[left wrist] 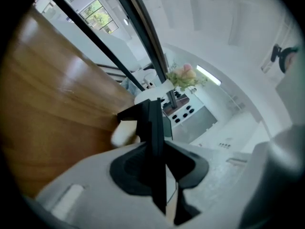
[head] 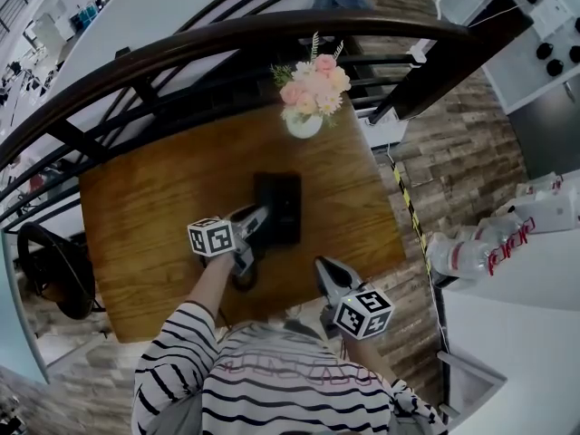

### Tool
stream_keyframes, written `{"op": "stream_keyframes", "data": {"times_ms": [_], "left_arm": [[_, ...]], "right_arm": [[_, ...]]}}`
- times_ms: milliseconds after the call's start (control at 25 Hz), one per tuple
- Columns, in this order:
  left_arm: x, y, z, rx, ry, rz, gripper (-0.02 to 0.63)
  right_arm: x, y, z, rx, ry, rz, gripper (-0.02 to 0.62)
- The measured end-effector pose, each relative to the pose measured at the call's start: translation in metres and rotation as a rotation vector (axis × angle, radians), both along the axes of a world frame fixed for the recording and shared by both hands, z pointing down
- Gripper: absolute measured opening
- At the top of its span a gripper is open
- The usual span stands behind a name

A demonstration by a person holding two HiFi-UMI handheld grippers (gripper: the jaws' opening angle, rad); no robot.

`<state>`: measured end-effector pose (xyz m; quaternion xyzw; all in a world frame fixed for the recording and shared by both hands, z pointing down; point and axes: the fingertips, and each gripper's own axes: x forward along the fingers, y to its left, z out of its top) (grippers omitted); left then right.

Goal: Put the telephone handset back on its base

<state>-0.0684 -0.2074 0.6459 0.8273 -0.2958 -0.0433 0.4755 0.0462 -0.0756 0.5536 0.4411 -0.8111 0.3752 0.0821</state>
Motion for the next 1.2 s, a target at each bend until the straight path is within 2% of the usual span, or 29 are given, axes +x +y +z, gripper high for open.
{"op": "stream_keyframes", "data": {"times_ms": [160, 560, 1200], "left_arm": [[-0.001, 0.000, -0.001, 0.005, -0.002, 0.001, 0.078], [-0.002, 0.000, -0.002, 0.060, -0.084, 0.011, 0.091], [-0.009, 0.006, -0.010, 0.085, -0.088, -0.011, 0.109]], "right_arm": [[0.001, 0.002, 0.000, -0.005, -0.004, 0.006, 0.002], [0.001, 0.003, -0.001, -0.004, -0.006, -0.001, 0.002], [-0.002, 0.007, -0.002, -0.005, -0.017, -0.004, 0.002]]}}
